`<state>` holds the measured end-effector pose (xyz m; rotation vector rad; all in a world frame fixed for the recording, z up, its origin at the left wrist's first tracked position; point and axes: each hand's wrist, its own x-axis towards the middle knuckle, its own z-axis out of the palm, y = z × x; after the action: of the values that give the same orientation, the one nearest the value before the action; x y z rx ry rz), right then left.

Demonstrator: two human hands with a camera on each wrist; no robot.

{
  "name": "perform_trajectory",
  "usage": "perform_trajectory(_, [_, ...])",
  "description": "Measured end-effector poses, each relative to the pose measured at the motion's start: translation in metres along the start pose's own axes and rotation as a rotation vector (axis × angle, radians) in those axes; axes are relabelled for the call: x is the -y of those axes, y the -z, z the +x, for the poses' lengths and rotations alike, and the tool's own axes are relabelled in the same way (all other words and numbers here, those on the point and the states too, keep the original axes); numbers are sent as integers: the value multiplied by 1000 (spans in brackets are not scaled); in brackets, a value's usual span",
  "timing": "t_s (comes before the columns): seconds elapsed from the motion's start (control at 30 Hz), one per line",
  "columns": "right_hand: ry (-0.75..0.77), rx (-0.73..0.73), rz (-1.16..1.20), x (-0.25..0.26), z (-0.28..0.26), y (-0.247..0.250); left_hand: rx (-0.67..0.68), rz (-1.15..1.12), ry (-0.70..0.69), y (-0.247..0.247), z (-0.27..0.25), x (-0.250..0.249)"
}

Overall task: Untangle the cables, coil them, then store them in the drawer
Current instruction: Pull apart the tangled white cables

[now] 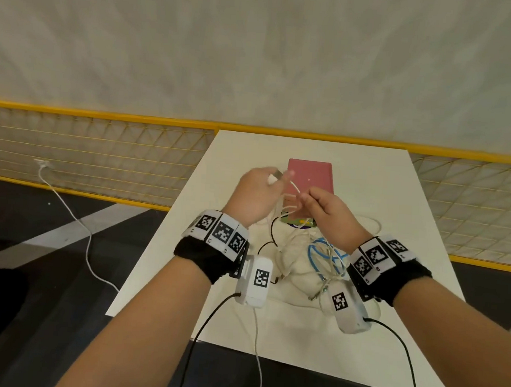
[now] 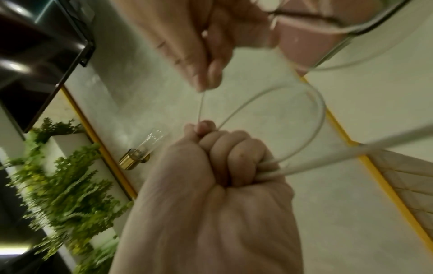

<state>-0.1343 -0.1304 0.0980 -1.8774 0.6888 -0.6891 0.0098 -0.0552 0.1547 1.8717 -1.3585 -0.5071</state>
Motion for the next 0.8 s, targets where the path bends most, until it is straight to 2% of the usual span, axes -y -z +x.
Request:
perform_trajectory(0.13, [-91, 21, -41, -16, -5, 1, -300, -186, 21, 25, 10, -6])
perform_trajectory(0.17, [-102, 27, -50, -17, -5, 3, -353, -183, 38, 31, 11, -4])
perform_trajectory(0.23, [-108, 27, -111, -15, -1, 7, -399, -14, 38, 35, 11, 3])
perform_trajectory(0.3, [-102, 18, -182, -6, 2, 8, -357, 266, -15, 31, 8, 7])
perform_trajectory(0.37, [-67, 16, -236, 3, 7, 10, -192, 495, -116, 16, 1, 8])
perform_trajectory(0.43, [-26, 37, -322, 11, 12, 10, -19, 519, -147, -1, -1, 8])
perform_trajectory(0.53, [27, 38, -394, 19, 15, 12, 142, 298, -94, -17, 4, 18])
perform_trajectory(0.63, [39, 42, -298, 18, 15, 15, 93, 261, -137, -11, 9, 16])
perform_trajectory(0.73, [-18, -4, -252, 7, 13, 20, -97, 241, -195, 16, 14, 8])
perform_trajectory(0.8, [-56, -29, -276, -6, 10, 27, -253, 159, -149, 39, 16, 8])
